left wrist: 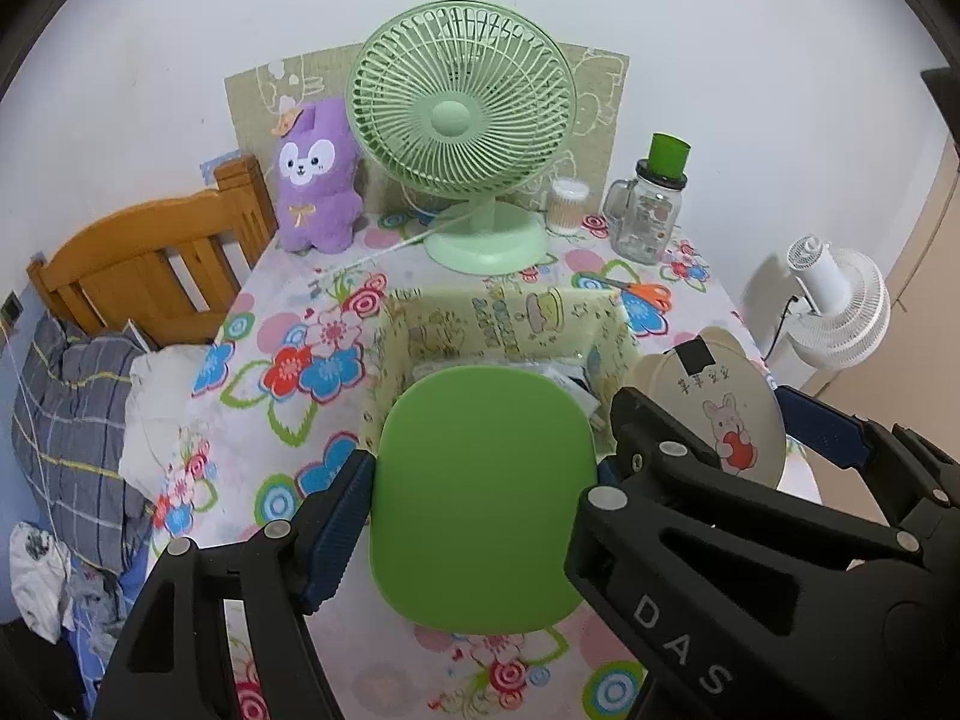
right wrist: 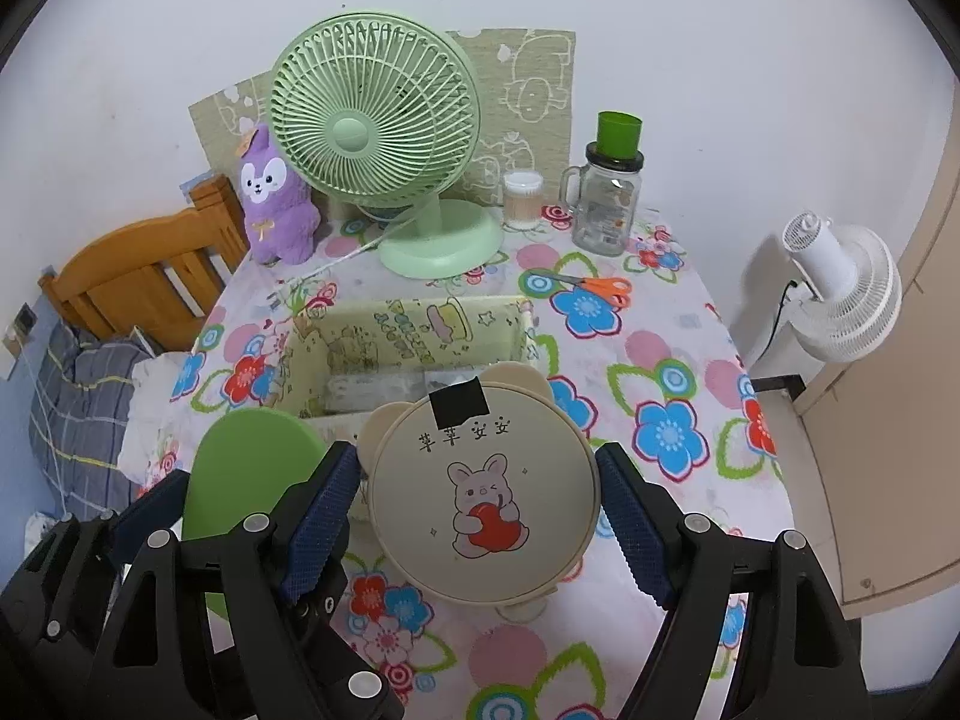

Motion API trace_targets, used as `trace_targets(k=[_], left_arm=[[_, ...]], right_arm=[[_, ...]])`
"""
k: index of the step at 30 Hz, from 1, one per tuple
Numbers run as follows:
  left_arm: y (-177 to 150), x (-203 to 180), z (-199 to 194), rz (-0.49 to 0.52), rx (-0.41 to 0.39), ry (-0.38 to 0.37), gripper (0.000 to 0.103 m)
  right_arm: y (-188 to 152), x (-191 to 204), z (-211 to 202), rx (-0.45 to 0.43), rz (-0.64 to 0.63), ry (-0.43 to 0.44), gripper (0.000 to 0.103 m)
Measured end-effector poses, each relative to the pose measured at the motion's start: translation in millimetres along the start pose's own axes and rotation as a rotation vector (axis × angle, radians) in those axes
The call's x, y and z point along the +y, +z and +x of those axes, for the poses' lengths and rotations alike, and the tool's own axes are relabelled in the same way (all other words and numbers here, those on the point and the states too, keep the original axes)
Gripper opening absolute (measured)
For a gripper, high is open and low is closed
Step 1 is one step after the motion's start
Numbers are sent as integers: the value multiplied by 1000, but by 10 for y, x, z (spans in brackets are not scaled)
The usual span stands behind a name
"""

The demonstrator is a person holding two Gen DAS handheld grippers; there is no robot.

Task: Organize rigid objects
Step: 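Lift and carry the green lid and bear container over the fabric box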

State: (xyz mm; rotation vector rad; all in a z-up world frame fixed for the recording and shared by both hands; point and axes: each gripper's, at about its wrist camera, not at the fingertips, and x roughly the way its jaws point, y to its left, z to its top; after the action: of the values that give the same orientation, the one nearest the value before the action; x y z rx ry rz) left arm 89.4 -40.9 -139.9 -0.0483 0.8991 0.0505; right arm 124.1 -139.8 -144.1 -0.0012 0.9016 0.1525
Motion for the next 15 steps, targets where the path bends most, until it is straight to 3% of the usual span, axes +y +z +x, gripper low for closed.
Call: trace_targets(k=[15], left_arm=[[279, 49, 336, 0, 11, 2, 77]], right_arm=[[279, 18, 355, 10, 1, 5, 82]])
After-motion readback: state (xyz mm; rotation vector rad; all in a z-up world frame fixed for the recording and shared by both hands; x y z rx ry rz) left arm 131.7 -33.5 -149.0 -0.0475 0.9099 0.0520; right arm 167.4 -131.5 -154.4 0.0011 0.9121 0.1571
